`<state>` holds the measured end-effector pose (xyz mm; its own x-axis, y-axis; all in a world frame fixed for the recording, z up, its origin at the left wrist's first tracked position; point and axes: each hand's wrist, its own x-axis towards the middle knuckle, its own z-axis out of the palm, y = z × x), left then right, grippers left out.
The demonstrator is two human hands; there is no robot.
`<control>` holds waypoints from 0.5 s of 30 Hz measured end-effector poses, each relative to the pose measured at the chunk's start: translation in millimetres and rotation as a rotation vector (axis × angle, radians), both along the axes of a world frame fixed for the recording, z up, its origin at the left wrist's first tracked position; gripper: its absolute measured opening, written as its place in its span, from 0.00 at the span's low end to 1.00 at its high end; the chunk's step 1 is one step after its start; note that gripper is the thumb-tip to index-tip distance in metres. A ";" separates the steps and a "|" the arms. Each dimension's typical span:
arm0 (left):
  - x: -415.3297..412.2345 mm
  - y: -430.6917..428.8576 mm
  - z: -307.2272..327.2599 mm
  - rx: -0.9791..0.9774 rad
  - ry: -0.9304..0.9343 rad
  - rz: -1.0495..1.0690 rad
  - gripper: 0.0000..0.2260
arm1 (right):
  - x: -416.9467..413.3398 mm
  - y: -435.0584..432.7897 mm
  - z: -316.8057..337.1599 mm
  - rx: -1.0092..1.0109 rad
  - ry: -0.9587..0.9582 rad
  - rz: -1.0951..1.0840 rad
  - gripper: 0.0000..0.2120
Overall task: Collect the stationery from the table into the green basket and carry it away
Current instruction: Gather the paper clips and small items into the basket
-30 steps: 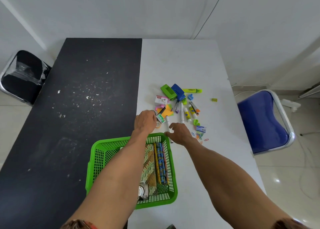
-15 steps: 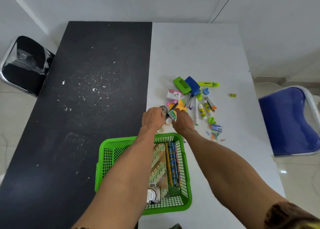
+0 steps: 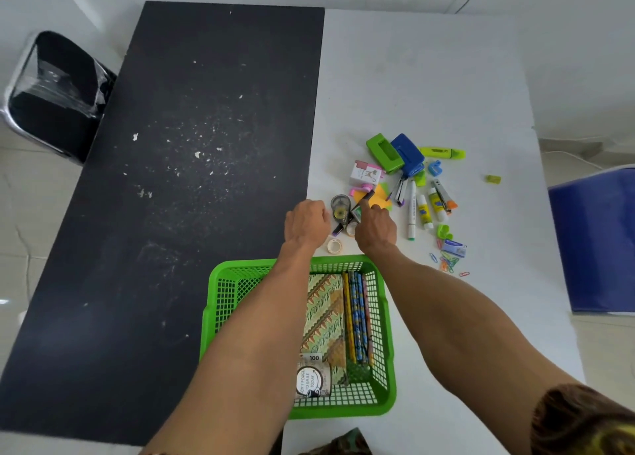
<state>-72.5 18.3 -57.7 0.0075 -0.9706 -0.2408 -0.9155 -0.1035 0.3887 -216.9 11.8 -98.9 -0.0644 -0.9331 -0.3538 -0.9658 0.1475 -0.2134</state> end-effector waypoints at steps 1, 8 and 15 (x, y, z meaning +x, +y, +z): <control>-0.1 -0.1 -0.3 0.002 0.003 0.002 0.13 | 0.2 0.1 -0.5 -0.002 0.004 0.000 0.23; -2.0 1.7 -0.1 0.009 0.014 0.009 0.12 | -1.2 -0.2 -1.5 -0.011 0.008 0.005 0.23; 1.2 4.8 5.8 0.001 -0.002 0.011 0.12 | -3.3 4.3 3.1 -0.028 -0.029 -0.026 0.23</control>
<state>-71.2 23.1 -51.9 0.0182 -0.9701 -0.2420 -0.9151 -0.1137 0.3868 -220.2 16.0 -95.8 -0.0787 -0.9406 -0.3301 -0.9549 0.1662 -0.2460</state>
